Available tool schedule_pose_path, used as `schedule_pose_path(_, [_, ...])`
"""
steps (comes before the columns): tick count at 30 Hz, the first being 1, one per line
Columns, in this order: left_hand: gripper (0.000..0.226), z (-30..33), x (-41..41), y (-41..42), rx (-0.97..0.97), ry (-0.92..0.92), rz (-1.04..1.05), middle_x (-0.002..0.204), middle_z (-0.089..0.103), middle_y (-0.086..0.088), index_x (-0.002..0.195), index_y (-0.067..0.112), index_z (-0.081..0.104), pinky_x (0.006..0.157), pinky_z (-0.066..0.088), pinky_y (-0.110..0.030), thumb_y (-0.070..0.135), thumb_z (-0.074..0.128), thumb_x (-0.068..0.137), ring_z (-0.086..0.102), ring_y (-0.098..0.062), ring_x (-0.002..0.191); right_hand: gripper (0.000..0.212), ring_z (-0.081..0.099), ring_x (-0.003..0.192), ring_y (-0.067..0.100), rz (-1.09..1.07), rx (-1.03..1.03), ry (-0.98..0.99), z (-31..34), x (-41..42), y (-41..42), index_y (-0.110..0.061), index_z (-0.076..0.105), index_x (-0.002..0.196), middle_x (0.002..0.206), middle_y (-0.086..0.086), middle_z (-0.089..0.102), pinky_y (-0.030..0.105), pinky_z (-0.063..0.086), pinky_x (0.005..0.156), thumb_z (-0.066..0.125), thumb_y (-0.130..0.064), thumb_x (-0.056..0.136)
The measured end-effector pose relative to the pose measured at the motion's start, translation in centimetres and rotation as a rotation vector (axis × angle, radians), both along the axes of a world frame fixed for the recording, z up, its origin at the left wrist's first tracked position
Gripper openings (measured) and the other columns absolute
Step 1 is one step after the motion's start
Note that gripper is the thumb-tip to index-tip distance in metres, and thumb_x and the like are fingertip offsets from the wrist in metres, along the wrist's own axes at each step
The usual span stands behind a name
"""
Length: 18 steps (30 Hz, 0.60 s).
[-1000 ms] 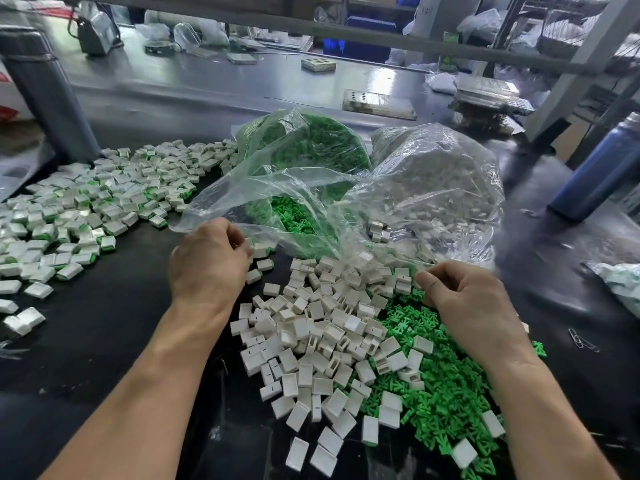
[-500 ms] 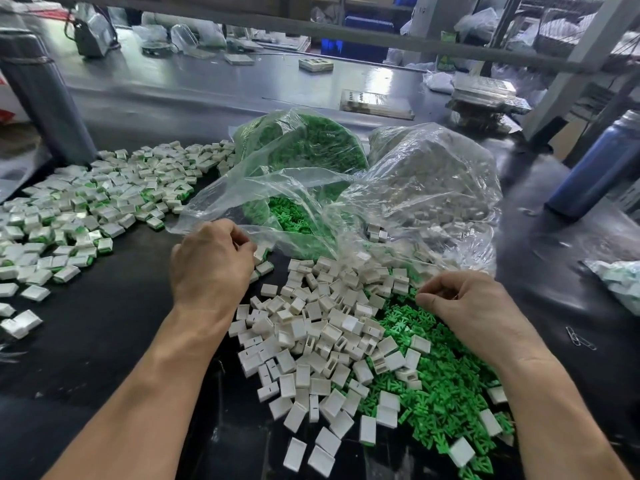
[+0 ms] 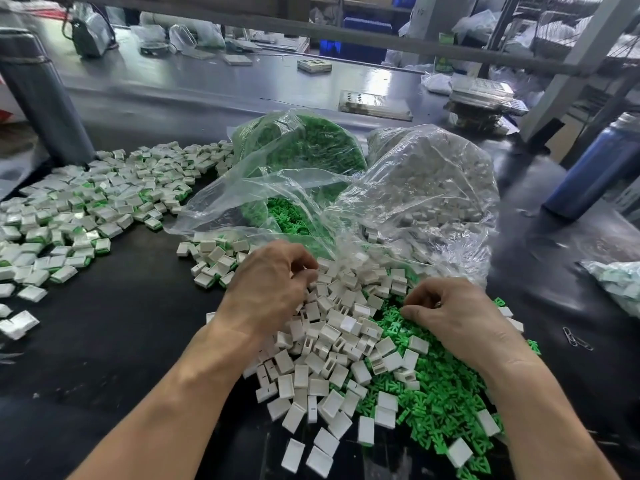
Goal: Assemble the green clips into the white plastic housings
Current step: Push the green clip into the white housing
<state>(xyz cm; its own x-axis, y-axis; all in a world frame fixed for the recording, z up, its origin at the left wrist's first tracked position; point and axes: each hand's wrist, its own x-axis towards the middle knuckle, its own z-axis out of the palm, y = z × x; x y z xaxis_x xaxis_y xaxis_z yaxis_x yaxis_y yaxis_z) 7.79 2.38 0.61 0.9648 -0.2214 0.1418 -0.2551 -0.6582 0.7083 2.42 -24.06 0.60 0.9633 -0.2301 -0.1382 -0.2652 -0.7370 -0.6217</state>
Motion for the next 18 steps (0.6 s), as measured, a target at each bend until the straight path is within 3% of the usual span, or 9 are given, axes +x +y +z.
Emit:
schedule_pose_path(3, [0.015, -0.2, -0.2, -0.4, 0.026, 0.016, -0.028, 0.096, 0.056, 0.027, 0.097, 0.044, 0.065, 0.082, 0.052, -0.015, 0.032, 0.073, 0.094, 0.057, 0.007, 0.083, 0.016, 0.063, 0.063, -0.003, -0.005, -0.005, -0.006, 0.2, -0.1, 0.2, -0.040, 0.074, 0.076, 0.072, -0.030, 0.067, 0.013, 0.040, 0.052, 0.083, -0.036, 0.088])
schedule_pose_path(9, [0.021, -0.3, -0.6, -1.7, 0.052, -0.043, -0.098, 0.109, 0.058, 0.023, 0.115, 0.037, 0.070, 0.104, 0.052, -0.034, 0.036, 0.071, 0.095, 0.059, -0.003, 0.102, 0.014, 0.065, 0.077, 0.001, -0.025, 0.010, -0.037, 0.5, -0.3, 0.5, -0.038, 0.074, 0.079, 0.080, -0.017, 0.071, 0.019, 0.043, 0.060, 0.081, -0.033, 0.090])
schedule_pose_path(15, [0.029, -0.4, -0.6, -3.2, 0.163, -0.137, -0.165, 0.116, 0.060, 0.019, 0.126, 0.041, 0.068, 0.102, 0.039, -0.022, 0.035, 0.068, 0.098, 0.054, -0.006, 0.110, 0.009, 0.063, 0.080, 0.004, -0.006, 0.034, -0.076, 0.7, -0.6, 0.6, -0.035, 0.069, 0.089, 0.089, -0.013, 0.068, 0.019, 0.043, 0.062, 0.074, -0.035, 0.096])
schedule_pose_path(18, [0.026, -0.4, -0.4, -3.5, 0.179, -0.146, -0.163, 0.113, 0.062, 0.016, 0.123, 0.037, 0.071, 0.101, 0.043, -0.022, 0.036, 0.068, 0.097, 0.056, -0.006, 0.106, 0.007, 0.065, 0.077, 0.004, -0.023, 0.096, -0.149, 0.7, -0.4, 0.7, -0.034, 0.069, 0.092, 0.089, -0.011, 0.069, 0.018, 0.043, 0.061, 0.075, -0.032, 0.096])
